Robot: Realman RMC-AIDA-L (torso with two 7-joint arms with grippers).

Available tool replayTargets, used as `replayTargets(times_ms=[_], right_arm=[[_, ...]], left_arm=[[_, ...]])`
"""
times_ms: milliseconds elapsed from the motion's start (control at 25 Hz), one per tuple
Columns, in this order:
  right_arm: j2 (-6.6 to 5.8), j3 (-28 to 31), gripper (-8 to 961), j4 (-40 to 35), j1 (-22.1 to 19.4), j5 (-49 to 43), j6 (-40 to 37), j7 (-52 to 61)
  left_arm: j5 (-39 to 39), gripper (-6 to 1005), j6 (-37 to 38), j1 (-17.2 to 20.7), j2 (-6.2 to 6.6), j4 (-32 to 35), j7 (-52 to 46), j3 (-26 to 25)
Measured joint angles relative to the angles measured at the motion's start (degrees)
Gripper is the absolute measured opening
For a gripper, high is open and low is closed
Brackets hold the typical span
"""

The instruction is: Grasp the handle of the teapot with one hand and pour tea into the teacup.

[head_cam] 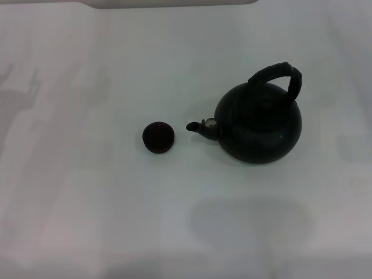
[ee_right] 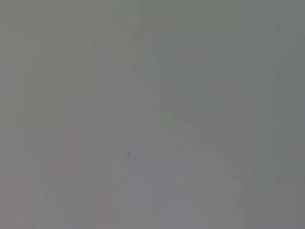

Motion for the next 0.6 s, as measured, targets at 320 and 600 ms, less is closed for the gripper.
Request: replayTargets(times_ms=[320,600], right_arm=[[0.2,-0.25,811,0.19,-0.28,-0.04,0.24,0.17],[0.25,-0.33,811,0.36,-0.49,-0.29,0.37,0.02]], left_arm=[[-0.01,582,1.25,0.5,0.04,0.92,0.01,0.6],[0.11,582,1.27,0.99,0.04,1.28,0.11,0.96]])
